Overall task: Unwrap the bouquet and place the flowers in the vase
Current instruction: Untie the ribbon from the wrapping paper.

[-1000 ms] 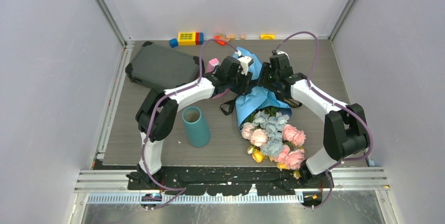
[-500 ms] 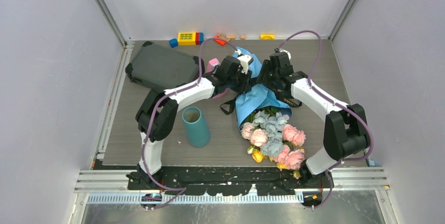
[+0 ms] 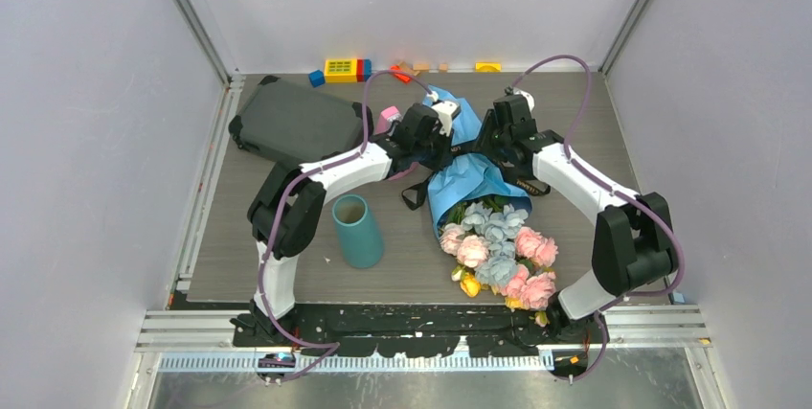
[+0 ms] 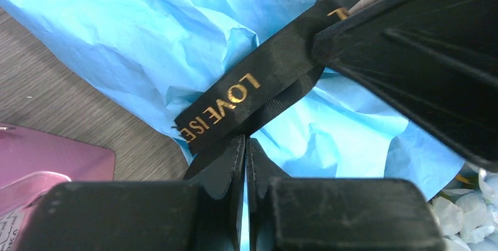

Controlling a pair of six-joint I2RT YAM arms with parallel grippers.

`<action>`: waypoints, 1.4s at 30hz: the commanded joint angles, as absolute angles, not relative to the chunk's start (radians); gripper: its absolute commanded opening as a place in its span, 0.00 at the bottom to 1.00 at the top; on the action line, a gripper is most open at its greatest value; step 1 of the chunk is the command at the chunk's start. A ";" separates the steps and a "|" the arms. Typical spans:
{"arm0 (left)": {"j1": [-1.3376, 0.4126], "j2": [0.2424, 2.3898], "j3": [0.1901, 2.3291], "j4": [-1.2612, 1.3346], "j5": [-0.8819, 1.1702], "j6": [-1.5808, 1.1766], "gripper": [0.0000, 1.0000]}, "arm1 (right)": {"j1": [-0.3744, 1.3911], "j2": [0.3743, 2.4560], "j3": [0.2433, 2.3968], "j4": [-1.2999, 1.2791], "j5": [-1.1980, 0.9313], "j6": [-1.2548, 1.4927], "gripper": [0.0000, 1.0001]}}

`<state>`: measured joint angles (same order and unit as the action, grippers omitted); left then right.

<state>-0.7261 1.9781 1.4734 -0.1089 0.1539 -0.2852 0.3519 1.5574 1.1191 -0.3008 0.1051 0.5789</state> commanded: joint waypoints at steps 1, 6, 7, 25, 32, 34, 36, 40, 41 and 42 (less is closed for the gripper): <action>-0.721 1.924 1.464 -0.088 0.113 -0.300 0.03 | 0.357 1.472 1.159 -0.302 0.167 0.588 0.43; -0.721 1.893 1.439 -0.097 0.073 -0.321 0.00 | 0.357 1.443 1.152 -0.306 0.173 0.589 0.21; -0.720 1.884 1.432 -0.098 0.064 -0.327 0.00 | 0.357 1.441 1.151 -0.306 0.173 0.590 0.11; -0.623 1.589 1.166 -0.142 0.029 -0.452 0.00 | 0.096 1.305 1.052 -0.369 0.178 0.582 0.00; -0.551 1.458 1.060 -0.239 0.031 -0.462 0.00 | -0.118 1.334 1.031 -0.367 0.094 0.594 0.00; -0.535 1.419 1.021 -0.259 0.030 -0.463 0.00 | -0.160 1.353 1.032 -0.368 0.074 0.602 0.00; -0.521 1.379 0.986 -0.281 0.024 -0.458 0.00 | -0.192 1.372 1.033 -0.367 0.061 0.608 0.00; -0.485 1.312 0.932 -0.343 0.022 -0.444 0.00 | -0.246 1.396 1.033 -0.368 0.057 0.611 0.00; -0.473 1.301 0.927 -0.363 0.030 -0.438 0.02 | -0.265 1.397 1.031 -0.367 0.071 0.613 0.00; -0.461 1.293 0.927 -0.384 0.040 -0.430 0.04 | -0.275 1.399 1.027 -0.369 0.078 0.616 0.00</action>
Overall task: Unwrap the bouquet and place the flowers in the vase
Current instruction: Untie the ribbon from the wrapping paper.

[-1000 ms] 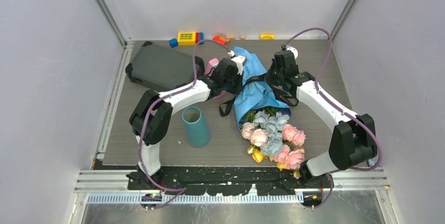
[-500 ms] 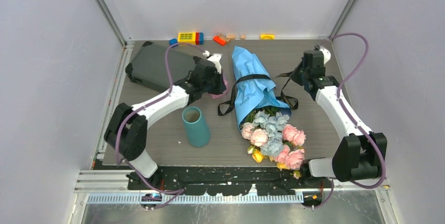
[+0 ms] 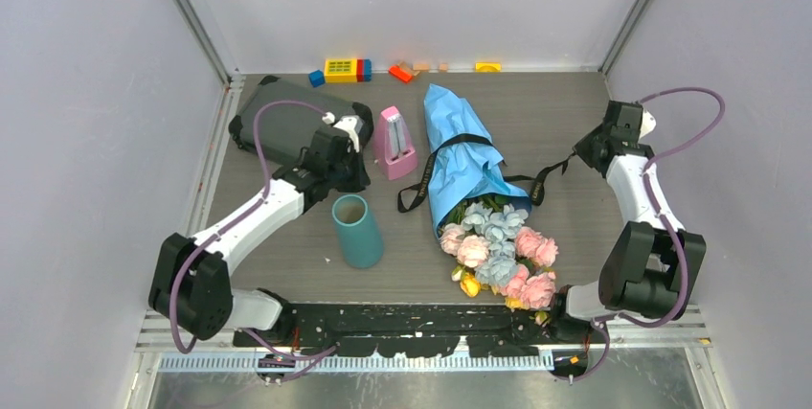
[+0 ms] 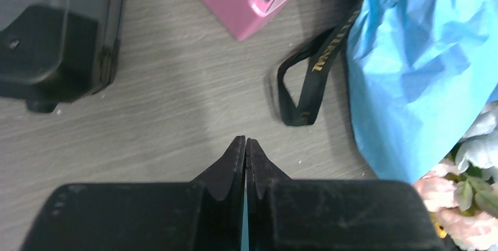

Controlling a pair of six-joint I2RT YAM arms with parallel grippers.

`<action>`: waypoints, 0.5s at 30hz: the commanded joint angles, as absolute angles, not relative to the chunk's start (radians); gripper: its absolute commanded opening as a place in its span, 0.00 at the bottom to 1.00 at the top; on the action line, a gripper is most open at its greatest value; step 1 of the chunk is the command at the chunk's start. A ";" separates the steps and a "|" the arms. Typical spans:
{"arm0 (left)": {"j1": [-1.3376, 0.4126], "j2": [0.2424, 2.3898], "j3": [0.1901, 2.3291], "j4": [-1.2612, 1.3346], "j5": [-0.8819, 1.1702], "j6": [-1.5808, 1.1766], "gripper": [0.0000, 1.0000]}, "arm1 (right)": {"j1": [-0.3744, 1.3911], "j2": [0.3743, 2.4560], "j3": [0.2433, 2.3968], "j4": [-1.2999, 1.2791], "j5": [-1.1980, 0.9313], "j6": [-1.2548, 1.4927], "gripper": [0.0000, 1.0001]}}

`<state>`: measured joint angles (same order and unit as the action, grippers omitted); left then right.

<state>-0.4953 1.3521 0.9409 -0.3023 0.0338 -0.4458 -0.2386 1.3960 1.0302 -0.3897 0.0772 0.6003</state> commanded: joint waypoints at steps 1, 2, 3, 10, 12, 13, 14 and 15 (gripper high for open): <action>-0.447 1.287 0.929 -0.406 0.048 -0.422 0.07 | -0.296 1.399 1.024 -0.369 0.086 0.619 0.05; -0.436 1.278 0.933 -0.426 0.055 -0.415 0.10 | -0.306 1.399 1.020 -0.369 0.086 0.621 0.11; -0.429 1.269 0.937 -0.443 0.061 -0.407 0.13 | -0.324 1.397 1.018 -0.369 0.083 0.624 0.27; -0.368 1.200 1.018 -0.552 0.112 -0.374 0.61 | -0.347 1.346 0.991 -0.362 -0.038 0.644 0.73; -0.349 1.189 1.052 -0.591 0.116 -0.367 0.73 | -0.346 1.331 0.981 -0.347 -0.161 0.679 0.78; -0.339 1.184 1.071 -0.611 0.121 -0.358 0.80 | -0.346 1.328 0.972 -0.325 -0.210 0.696 0.81; -0.324 1.182 1.091 -0.626 0.127 -0.347 0.84 | -0.342 1.327 0.966 -0.310 -0.301 0.741 0.83; -0.312 1.181 1.113 -0.644 0.133 -0.338 0.87 | -0.338 1.323 0.951 -0.278 -0.336 0.764 0.83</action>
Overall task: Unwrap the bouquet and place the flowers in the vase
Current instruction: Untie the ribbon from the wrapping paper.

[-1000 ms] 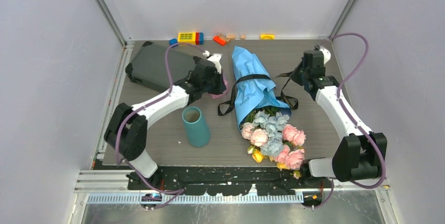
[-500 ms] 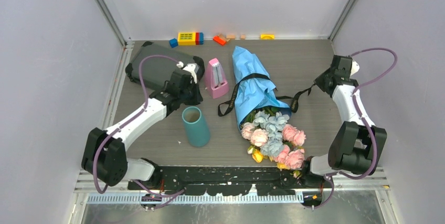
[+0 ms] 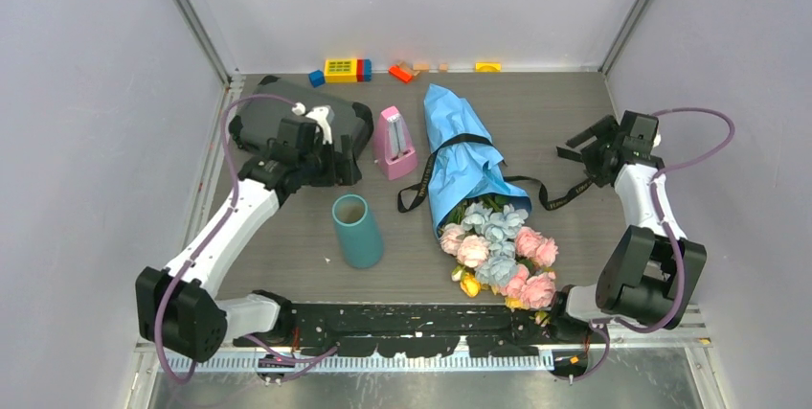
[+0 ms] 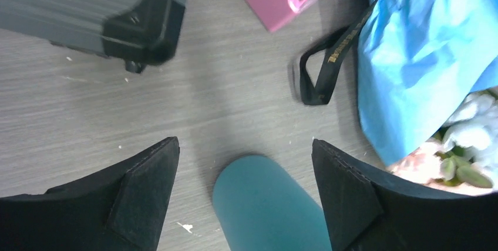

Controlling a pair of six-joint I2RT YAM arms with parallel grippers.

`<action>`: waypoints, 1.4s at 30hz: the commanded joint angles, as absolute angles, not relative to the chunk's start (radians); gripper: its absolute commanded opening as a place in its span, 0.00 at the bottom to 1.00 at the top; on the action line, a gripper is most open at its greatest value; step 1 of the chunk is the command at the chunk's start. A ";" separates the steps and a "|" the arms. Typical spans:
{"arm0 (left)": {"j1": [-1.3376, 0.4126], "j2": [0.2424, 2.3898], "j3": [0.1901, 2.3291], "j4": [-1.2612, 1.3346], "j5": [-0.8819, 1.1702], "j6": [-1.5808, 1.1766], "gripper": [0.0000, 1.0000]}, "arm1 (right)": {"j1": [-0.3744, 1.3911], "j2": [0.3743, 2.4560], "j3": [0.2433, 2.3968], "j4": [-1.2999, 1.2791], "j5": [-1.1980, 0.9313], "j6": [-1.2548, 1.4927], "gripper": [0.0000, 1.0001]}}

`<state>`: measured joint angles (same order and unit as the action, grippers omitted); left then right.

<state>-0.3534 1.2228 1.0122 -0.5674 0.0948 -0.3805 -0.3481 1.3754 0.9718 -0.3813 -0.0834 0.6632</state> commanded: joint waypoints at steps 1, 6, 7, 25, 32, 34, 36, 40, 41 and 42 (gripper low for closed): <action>-0.298 1.180 1.131 -0.659 0.139 -0.326 0.89 | -0.323 1.320 0.943 -0.264 -0.390 0.805 0.84; -0.237 1.165 1.198 -0.683 0.113 -0.250 0.92 | -0.216 1.293 0.896 -0.197 -0.423 0.920 0.85; -0.236 1.158 1.189 -0.667 0.071 -0.241 0.92 | -0.176 1.292 0.890 -0.185 -0.422 0.936 0.85; -0.236 1.017 1.013 -0.518 -0.148 -0.140 0.92 | 0.118 1.409 0.783 0.127 -0.232 1.251 0.82; -0.236 1.012 1.012 -0.520 -0.149 -0.138 0.92 | 0.125 1.513 0.817 0.224 -0.237 1.275 0.61; -0.236 1.011 1.010 -0.519 -0.144 -0.138 0.92 | 0.127 1.548 0.837 0.234 -0.233 1.271 0.58; -0.237 1.011 1.009 -0.519 -0.136 -0.141 0.92 | 0.127 1.586 0.858 0.252 -0.231 1.271 0.55; -0.237 1.011 1.010 -0.517 -0.136 -0.141 0.91 | 0.129 1.665 0.902 0.298 -0.244 1.288 0.51; -0.238 1.010 1.009 -0.518 -0.138 -0.140 0.91 | 0.129 1.688 0.909 0.307 -0.247 1.292 0.50; -0.238 1.008 1.008 -0.518 -0.139 -0.140 0.91 | 0.129 1.696 0.922 0.323 -0.248 1.299 0.48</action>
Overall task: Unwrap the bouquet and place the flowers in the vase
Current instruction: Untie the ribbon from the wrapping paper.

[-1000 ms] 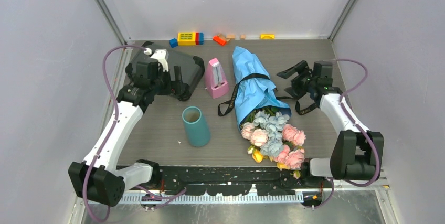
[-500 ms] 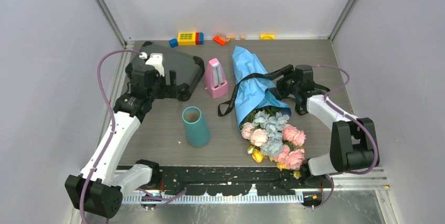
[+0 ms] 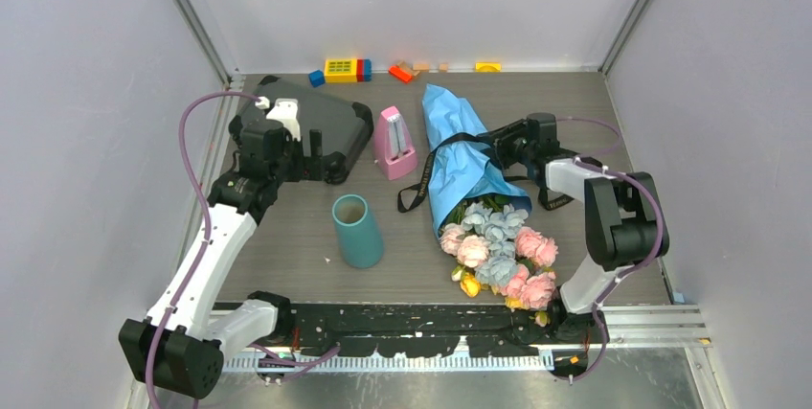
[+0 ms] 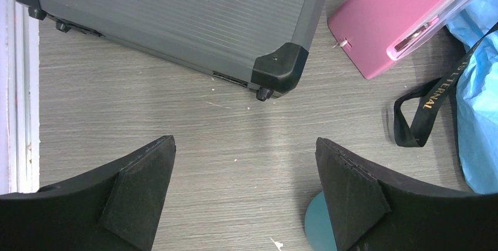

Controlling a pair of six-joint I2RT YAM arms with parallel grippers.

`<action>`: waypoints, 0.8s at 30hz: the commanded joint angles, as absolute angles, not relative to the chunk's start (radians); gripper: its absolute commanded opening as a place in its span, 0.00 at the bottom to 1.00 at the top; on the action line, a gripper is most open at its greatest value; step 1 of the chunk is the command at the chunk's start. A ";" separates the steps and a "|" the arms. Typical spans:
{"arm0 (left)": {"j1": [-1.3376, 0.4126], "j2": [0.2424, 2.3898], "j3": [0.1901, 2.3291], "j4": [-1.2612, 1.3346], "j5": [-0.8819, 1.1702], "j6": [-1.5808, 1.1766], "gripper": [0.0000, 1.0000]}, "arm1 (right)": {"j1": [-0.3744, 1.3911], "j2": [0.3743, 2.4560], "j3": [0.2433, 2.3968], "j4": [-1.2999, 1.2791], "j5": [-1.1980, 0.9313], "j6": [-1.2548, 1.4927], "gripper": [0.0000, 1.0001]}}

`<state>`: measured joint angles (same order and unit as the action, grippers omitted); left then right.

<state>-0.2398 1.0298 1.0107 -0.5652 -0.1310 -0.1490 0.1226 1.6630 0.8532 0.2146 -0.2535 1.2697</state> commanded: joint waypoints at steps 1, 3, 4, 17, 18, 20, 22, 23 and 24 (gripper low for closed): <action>-0.238 1.006 1.008 -0.518 -0.142 -0.140 0.92 | 0.129 1.709 0.929 0.327 -0.246 1.301 0.48; -0.237 1.005 1.005 -0.516 -0.141 -0.140 0.91 | 0.128 1.725 0.948 0.331 -0.236 1.302 0.46; -0.238 1.006 1.006 -0.515 -0.140 -0.141 0.91 | 0.129 1.729 0.960 0.332 -0.231 1.301 0.45; -0.238 1.018 1.002 -0.514 -0.141 -0.140 0.91 | 0.133 1.784 1.045 0.354 -0.221 1.278 0.00; -0.238 1.019 1.003 -0.514 -0.141 -0.140 0.91 | 0.136 1.772 1.047 0.354 -0.221 1.270 0.00; -0.238 1.023 1.004 -0.513 -0.143 -0.140 0.91 | 0.144 1.750 1.055 0.353 -0.220 1.241 0.00; -0.239 1.024 1.005 -0.514 -0.143 -0.140 0.91 | 0.159 1.726 1.067 0.346 -0.218 1.203 0.00; -0.238 1.024 1.003 -0.514 -0.143 -0.141 0.91 | 0.170 1.718 1.079 0.329 -0.215 1.173 0.00; -0.238 1.025 1.003 -0.514 -0.143 -0.141 0.91 | 0.179 1.704 1.085 0.320 -0.215 1.158 0.00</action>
